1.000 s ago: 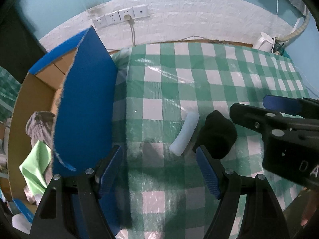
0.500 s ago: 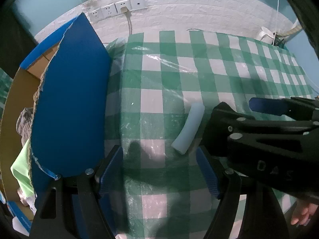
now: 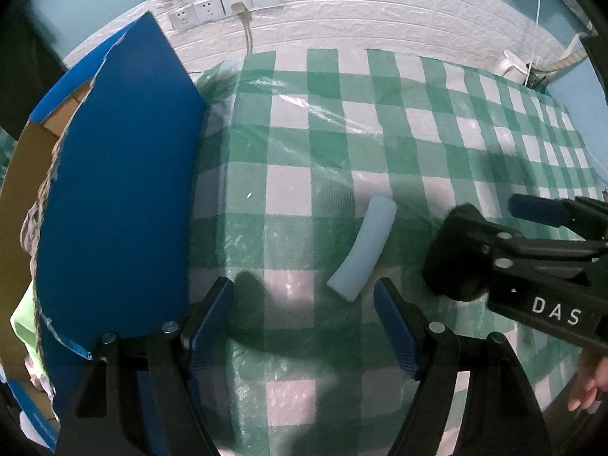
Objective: Organize soft objects
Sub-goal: 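Grasp the white foam tube with the left tool while the right tool grasps the black sponge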
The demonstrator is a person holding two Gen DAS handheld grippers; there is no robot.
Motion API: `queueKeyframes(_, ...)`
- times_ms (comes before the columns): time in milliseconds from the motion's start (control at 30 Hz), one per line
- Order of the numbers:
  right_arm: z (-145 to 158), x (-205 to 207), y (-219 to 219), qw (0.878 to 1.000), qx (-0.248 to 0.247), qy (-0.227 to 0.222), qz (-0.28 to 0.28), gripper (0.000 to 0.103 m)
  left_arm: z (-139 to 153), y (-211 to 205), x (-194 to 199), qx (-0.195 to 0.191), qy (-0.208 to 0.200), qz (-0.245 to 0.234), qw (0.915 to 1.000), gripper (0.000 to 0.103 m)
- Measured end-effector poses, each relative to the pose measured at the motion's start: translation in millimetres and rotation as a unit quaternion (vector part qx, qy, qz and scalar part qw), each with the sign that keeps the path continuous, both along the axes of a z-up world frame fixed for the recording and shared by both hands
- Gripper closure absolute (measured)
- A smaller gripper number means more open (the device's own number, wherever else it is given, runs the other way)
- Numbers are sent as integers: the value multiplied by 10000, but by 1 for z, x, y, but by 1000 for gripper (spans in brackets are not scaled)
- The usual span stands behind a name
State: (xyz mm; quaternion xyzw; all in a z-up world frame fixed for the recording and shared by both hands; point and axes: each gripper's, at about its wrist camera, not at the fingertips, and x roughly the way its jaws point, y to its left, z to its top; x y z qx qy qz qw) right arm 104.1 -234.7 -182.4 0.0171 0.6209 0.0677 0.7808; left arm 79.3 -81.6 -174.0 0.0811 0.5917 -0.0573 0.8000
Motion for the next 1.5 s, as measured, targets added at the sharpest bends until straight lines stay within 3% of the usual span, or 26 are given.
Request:
queueKeyframes(267, -3, -4, -40, 9991, -108, 56, -400, 32, -5, -17, 13, 15, -19, -204, 9998, 26)
queueKeyframes(533, 3, -9, -67, 9951, 496, -116, -845, 31, -10, -31, 25, -123, 40, -287, 9995, 27)
queueKeyframes(667, 6, -14, -67, 9938, 647, -120, -901, 31, -10, -40, 30, -176, 3, -355, 9992, 44)
queueKeyframes(1000, 7, -14, -65, 9942, 624, -118, -867, 31, -18, -44, 27, -160, 23, -451, 9988, 52)
queueKeyframes(1067, 6, -15, -64, 9946, 622, -97, -819, 31, -18, -45, 24, -143, -20, -451, 9989, 72)
queueKeyframes(1167, 4, -16, -59, 9953, 598, -64, -755, 31, -18, -43, 23, -126, -25, -409, 9991, 91)
queueKeyframes(1300, 3, -17, -52, 9960, 605, -49, -663, 30, -11, -35, 21, -406, -27, -272, 9988, 93)
queueKeyframes(1500, -5, -17, -37, 9983, 481, 22, -338, 28, 2, -27, 17, -464, -130, -164, 9987, 93)
